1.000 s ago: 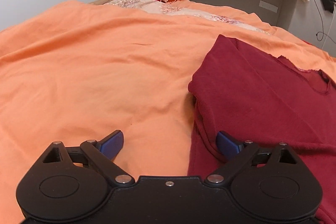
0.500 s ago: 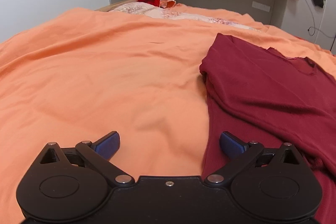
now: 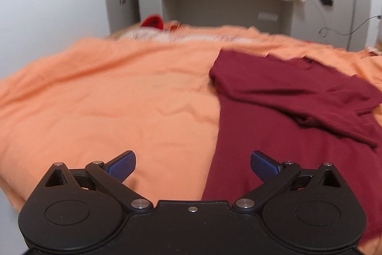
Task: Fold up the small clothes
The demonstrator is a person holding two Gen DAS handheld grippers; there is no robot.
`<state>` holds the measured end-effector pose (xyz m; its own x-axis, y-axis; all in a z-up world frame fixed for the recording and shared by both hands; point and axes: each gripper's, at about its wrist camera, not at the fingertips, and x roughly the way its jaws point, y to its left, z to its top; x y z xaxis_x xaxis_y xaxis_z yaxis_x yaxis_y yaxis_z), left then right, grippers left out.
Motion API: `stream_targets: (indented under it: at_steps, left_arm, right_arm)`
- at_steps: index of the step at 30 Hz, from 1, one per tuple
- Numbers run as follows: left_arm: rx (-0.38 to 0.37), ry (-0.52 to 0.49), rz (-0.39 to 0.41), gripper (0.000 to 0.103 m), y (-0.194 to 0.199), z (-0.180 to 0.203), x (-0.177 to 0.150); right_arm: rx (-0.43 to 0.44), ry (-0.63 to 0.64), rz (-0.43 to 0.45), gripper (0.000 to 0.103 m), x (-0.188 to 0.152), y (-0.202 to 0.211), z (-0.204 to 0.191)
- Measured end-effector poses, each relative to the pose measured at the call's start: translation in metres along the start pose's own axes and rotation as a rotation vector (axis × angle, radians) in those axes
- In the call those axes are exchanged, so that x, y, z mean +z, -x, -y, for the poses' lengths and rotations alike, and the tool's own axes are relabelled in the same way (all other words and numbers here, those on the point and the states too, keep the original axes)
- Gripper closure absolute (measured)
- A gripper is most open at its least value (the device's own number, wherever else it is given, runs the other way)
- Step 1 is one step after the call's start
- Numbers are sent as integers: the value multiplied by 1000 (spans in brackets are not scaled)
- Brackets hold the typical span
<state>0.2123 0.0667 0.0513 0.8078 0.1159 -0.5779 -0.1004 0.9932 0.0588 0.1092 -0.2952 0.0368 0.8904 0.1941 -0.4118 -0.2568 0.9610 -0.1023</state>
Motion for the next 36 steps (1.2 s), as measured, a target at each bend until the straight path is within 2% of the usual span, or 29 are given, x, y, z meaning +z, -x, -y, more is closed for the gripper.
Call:
stream_targets:
  at_steps: [2,5,8,11,14,16,18,21,24,27,29,31,32,33,34,35,36]
  left_arm:
    - [2,-37,65,1,24,-2,-5]
    - [-7,-103,129,1,50,-2,-19]
    - [-12,-159,129,1,62,1,-35]
    - [-46,-198,137,1,66,4,-52]
    - [-61,-223,131,1,64,9,-63]
    - [-79,-231,132,1,63,11,-65]
    - [-112,-235,146,1,67,12,-66]
    - [-135,-260,153,1,68,18,-69]
    - [-143,-282,151,1,66,21,-73]
    - [-143,-285,153,1,66,21,-75]
    - [-149,-283,153,1,66,20,-75]
    - [-163,-288,153,1,66,21,-76]
    - [-169,-296,155,1,67,22,-77]
    - [-177,-309,160,1,68,24,-78]
    - [-186,-327,166,1,69,24,-79]
    - [-197,-349,171,1,71,28,-81]
    - [-210,-377,177,1,73,32,-83]
  right_arm:
    - [11,62,7,0,0,12,-8]
    - [12,160,-39,0,-3,19,-22]
    - [-10,255,-109,0,-11,14,-37]
    - [-28,341,-142,0,-24,9,-47]
    - [-95,413,-154,0,-34,-1,-56]
    - [-174,472,-138,0,-40,-9,-65]
    - [-216,532,-118,0,-46,-16,-72]
    - [-247,607,-88,0,-53,-24,-81]
    - [-298,707,-16,0,-58,-25,-90]
    - [-327,750,28,2,-60,-28,-93]
    - [-298,752,25,11,-62,-30,-93]
    - [-270,759,15,26,-65,-31,-95]
    - [-259,767,11,29,-67,-32,-96]
    - [-249,769,10,37,-68,-33,-96]
    - [-233,759,6,50,-68,-33,-96]
    - [-218,741,-1,56,-66,-33,-97]
    - [-203,719,-7,69,-64,-33,-96]
